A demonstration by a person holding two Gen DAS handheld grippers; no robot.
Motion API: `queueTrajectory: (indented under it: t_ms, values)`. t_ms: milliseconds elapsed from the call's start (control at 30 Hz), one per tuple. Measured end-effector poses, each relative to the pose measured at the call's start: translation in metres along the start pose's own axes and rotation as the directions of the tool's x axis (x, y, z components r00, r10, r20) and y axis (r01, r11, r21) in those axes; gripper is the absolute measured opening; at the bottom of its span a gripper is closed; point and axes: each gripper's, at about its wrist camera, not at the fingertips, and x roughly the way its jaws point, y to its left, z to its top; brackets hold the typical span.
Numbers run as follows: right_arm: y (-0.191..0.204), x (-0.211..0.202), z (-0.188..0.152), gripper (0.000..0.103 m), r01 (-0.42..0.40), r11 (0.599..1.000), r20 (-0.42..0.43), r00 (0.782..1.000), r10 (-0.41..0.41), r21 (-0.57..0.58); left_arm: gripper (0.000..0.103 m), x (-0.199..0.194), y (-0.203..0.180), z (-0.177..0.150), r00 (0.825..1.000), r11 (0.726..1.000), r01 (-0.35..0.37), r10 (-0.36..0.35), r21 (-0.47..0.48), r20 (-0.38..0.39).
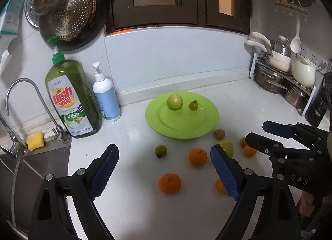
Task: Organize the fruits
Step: 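Withdraw both tools from the plate back toward the oranges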
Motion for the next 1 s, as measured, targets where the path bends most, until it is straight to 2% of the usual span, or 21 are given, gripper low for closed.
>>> queueTrajectory:
  t_ms: [133, 333, 533, 833, 1000]
  values:
    - [0.007, -0.006, -0.011, 0.053, -0.002, 1.000, -0.009, 1.000, 0.002, 0.002, 0.091, -0.005, 0.003, -0.014, 1.000, 1.000, -0.003, 0.003, 0.012, -0.015]
    - [0.018, -0.004, -0.036, 0.053, -0.006, 1.000, -0.065, 0.998, 0.006, 0.013, 0.091, -0.002, 0.005, -0.041, 0.998, 0.999, 0.013, -0.010, 0.049, -0.060]
    - [0.029, 0.004, -0.055, 0.053, 0.024, 1.000, -0.109, 0.994, -0.023, 0.003, 0.091, 0.009, 0.012, -0.061, 0.995, 0.996, 0.045, -0.038, 0.074, -0.097]
    - [0.036, 0.028, -0.069, 0.053, 0.045, 0.999, -0.167, 0.985, -0.043, 0.007, 0.090, 0.032, 0.014, -0.077, 0.991, 0.985, 0.092, -0.076, 0.147, -0.113]
    - [0.033, 0.044, -0.076, 0.053, 0.052, 0.998, -0.211, 0.977, -0.045, 0.028, 0.085, 0.052, 0.014, -0.079, 0.985, 0.977, 0.131, -0.109, 0.166, -0.132]
